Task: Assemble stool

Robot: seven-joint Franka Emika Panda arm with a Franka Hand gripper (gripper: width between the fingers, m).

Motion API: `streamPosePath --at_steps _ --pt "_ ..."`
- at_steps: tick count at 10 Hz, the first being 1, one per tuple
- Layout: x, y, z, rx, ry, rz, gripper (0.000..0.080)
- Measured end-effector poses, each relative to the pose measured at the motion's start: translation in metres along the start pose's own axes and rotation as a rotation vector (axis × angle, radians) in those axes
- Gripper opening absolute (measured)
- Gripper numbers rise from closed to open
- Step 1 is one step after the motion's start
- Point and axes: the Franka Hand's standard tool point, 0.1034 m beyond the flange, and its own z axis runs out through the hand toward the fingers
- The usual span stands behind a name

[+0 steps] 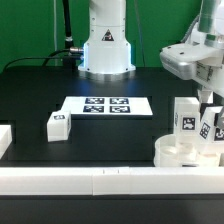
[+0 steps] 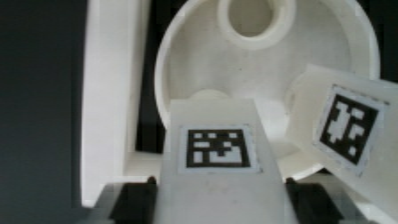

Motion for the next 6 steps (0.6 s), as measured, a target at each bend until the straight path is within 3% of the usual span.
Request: streamPosePath --at_steps 2,3,6 --pt "-0.0034 -0.0021 0.0009 0.017 0.009 0.212 0.0335" --pt "-0.0049 -0.0005 0.001 0.006 0.018 0.266 0.0335" --pt "-0.0041 -0.0004 0.0009 0.007 0.018 0.486 0.0335"
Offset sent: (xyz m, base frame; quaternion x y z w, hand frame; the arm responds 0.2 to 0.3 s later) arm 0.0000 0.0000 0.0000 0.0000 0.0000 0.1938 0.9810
